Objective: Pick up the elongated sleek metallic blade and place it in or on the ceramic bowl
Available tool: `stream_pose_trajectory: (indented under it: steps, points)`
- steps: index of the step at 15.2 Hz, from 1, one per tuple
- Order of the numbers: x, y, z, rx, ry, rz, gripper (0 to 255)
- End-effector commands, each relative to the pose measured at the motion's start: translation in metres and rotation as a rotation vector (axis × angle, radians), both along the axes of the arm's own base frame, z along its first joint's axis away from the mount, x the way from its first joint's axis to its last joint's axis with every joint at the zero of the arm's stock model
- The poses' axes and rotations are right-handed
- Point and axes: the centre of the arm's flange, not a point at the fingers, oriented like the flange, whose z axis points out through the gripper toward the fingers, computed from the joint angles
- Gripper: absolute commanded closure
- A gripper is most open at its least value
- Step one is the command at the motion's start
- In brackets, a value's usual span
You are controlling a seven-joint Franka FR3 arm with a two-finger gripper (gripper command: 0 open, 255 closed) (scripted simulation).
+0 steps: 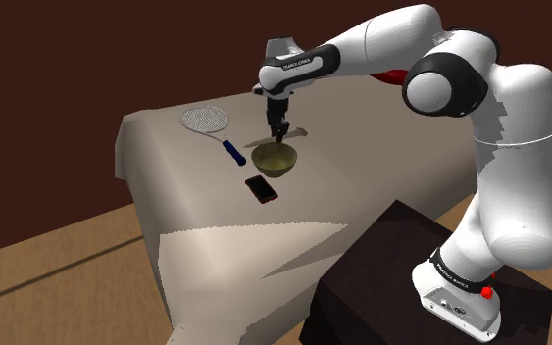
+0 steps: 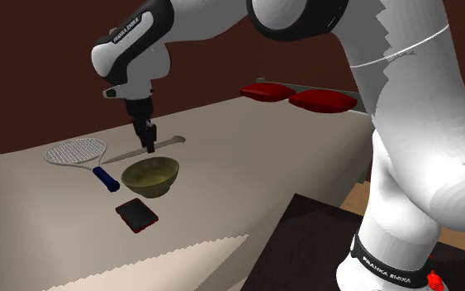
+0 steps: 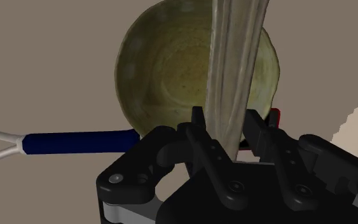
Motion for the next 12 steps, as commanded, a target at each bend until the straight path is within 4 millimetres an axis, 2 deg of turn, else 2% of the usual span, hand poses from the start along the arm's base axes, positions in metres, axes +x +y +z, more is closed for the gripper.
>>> stream_pose_trajectory:
  steps: [1,12]
  points:
    - [0.003,0.001,-0.008,0.000,0.000,-0.001,255]
    - [0.003,0.001,-0.066,0.000,0.000,-0.001,255]
